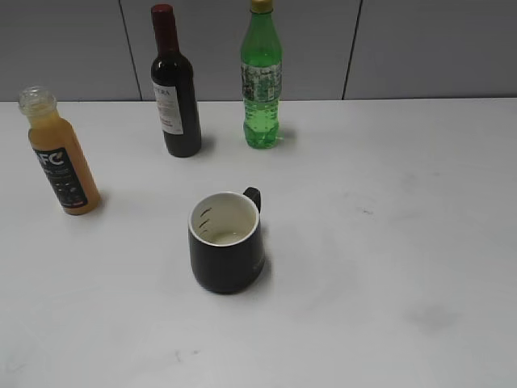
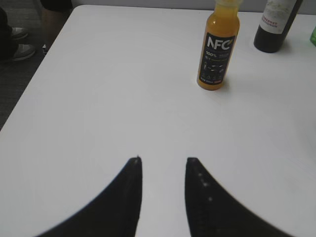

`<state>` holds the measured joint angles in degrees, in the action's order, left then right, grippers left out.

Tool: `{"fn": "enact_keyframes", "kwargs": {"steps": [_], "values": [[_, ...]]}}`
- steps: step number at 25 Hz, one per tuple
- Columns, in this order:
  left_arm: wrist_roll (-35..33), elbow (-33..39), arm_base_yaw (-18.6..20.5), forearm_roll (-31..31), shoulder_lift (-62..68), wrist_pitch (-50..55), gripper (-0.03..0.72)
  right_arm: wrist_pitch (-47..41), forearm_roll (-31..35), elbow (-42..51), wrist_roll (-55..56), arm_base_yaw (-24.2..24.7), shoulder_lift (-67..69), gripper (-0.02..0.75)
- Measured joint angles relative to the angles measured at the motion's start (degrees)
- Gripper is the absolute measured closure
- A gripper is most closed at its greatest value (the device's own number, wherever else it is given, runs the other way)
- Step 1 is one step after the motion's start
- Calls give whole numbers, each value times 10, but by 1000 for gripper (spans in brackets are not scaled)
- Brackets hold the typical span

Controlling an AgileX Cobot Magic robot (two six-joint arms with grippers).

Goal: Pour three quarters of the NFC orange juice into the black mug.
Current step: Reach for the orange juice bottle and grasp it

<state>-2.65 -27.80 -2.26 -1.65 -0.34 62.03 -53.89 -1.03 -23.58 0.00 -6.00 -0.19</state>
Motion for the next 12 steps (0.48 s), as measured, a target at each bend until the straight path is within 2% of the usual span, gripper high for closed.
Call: {"fn": "enact_keyframes", "kwargs": {"steps": [12], "values": [[0, 0, 0, 0, 0, 0, 449, 0, 0, 0, 0, 0, 0, 151]]}}
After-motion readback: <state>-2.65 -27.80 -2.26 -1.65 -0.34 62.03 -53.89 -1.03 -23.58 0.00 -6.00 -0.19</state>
